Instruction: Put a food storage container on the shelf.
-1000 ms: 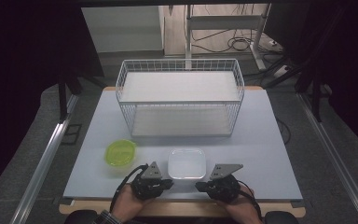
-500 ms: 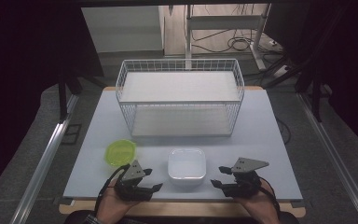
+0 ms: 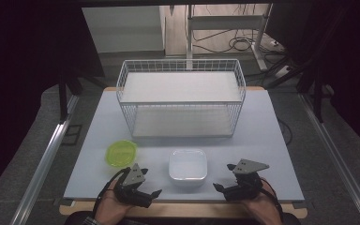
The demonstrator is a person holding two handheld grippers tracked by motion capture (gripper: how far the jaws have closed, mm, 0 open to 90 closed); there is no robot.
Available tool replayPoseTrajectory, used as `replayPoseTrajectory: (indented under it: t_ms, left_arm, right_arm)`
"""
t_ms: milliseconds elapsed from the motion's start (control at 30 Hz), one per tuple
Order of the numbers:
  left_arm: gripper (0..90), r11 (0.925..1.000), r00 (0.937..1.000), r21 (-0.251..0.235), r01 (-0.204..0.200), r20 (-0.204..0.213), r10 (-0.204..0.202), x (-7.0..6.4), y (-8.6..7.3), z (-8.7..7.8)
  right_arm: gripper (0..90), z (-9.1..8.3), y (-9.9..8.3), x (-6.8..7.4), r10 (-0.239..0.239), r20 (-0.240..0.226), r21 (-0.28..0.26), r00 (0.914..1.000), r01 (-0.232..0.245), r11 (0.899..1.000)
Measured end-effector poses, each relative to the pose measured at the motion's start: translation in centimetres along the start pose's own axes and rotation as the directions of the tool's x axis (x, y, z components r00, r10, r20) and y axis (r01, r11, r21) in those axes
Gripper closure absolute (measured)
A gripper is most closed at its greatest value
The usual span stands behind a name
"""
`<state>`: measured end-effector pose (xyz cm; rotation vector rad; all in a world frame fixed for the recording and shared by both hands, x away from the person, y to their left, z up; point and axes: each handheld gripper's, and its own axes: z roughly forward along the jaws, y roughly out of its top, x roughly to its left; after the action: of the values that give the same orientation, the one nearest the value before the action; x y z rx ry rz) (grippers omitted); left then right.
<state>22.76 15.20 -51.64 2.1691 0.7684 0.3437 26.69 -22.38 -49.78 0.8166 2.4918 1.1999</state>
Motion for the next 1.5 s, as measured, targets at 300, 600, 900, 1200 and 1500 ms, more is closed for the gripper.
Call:
replayPoseTrajectory:
  t_ms: [300,600,900,1200,1500]
  left_arm:
    - [8.1,0.9993,0.9988,-0.001,0.038,0.031,-0.038,0.0,0.9,0.4]
    - [7.2,0.9963,0.9938,-0.016,0.085,0.074,-0.083,0.9,2.3,0.6]
    - [4.7,0.9940,0.9786,-0.017,0.108,0.178,-0.103,1.4,5.0,2.3]
    - [3.6,0.9856,0.9607,0.031,0.166,0.220,-0.169,2.3,6.0,4.9]
    - [3.9,0.9820,0.9491,0.042,0.184,0.252,-0.189,2.5,6.0,5.7]
  right_arm:
    - [9.3,-0.5,0.5,-0.1,0.052,0.002,-0.078,0.9986,-0.052,0.996]
    - [5.5,0.1,2.0,0.7,0.053,-0.006,-0.094,0.9986,-0.054,0.994]
    - [9.4,1.4,3.6,0.2,0.095,-0.121,-0.022,0.9881,-0.098,0.995]
    - [13.2,3.6,4.5,-0.1,0.151,-0.152,0.024,0.9768,-0.149,0.989]
    - [22.6,4.7,5.0,-0.6,0.206,-0.141,0.082,0.9682,-0.196,0.977]
